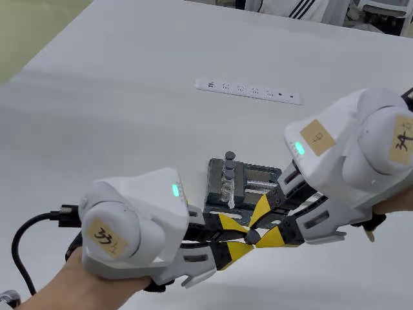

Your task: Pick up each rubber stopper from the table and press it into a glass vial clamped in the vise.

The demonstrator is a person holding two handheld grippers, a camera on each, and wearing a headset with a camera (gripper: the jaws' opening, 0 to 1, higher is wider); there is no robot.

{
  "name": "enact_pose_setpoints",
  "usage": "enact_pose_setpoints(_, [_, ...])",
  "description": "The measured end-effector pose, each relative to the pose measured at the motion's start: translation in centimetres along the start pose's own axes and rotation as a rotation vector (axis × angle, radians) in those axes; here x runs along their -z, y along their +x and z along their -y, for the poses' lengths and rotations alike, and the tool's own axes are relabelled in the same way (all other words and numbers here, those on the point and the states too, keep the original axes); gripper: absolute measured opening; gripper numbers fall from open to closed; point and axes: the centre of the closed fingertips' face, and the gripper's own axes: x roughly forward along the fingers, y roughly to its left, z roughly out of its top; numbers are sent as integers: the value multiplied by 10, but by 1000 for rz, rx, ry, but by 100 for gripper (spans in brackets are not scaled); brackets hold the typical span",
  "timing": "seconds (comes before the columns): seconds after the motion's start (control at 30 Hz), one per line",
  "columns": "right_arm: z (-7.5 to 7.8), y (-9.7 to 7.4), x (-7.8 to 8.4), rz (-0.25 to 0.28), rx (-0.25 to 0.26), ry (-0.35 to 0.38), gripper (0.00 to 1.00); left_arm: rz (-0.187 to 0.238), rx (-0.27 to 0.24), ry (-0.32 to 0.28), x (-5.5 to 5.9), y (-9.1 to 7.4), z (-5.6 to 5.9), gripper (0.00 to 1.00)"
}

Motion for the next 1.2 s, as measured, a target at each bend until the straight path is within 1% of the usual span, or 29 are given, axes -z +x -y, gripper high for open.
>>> enact_pose_setpoints(0.17, [-1, 2, 1, -5, -6, 1, 5, 4, -2, -27, 3, 0, -1, 4])
enact_pose_setpoints(0.37, [2, 4, 0, -1, -1, 10, 5, 10, -15, -59, 4, -1, -4, 5])
enact_pose_setpoints(0.5, [5, 4, 3, -13, 10, 16, 5, -10, -37, -68, 10, -1, -7, 16])
enact_pose_setpoints(0.57, [4, 5, 5, -19, 9, 22, 5, -8, -48, -76, 13, -2, -8, 18])
enact_pose_setpoints(0.6, [4, 5, 5, -21, 11, 22, 5, -12, -54, -84, 14, -3, -10, 22])
enact_pose_setpoints(0.63, [4, 5, 6, -24, 11, 24, 5, -20, -72, -91, 17, -4, -13, 25])
enact_pose_setpoints(0.67, [4, 5, 7, -26, 9, 26, 5, -24, -86, -93, 19, -4, -15, 30])
enact_pose_setpoints(0.7, [4, 5, 7, -29, 10, 28, 5, -31, -107, -100, 22, -5, -19, 37])
enact_pose_setpoints(0.73, [3, 6, 8, -30, 9, 29, 5, -32, -116, -104, 23, -5, -20, 42])
enact_pose_setpoints(0.77, [3, 6, 9, -32, 8, 33, 5, -36, -135, -118, 25, -7, -23, 47])
enact_pose_setpoints(0.8, [3, 6, 9, -33, 7, 35, 5, -32, -146, -122, 25, -7, -25, 53])
enact_pose_setpoints(0.9, [3, 7, 10, -36, 4, 38, 5, -45, -179, -152, 32, -11, -33, 66])
enact_pose_setpoints(1.0, [3, 9, 11, -40, 0, 38, 5, -53, -218, -148, 37, -16, -41, 78])
enact_pose_setpoints(1.03, [3, 9, 11, -41, -1, 40, 5, -62, -241, -147, 39, -19, -45, 82])
enact_pose_setpoints(1.07, [2, 9, 11, -41, -2, 40, 5, -68, -249, -152, 41, -20, -47, 86])
enact_pose_setpoints(1.13, [3, 10, 12, -42, -2, 39, 5, -76, -266, -171, 45, -25, -53, 90])
enact_pose_setpoints(1.2, [4, 10, 13, -42, -2, 44, 5, -85, -285, -174, 51, -31, -62, 96])
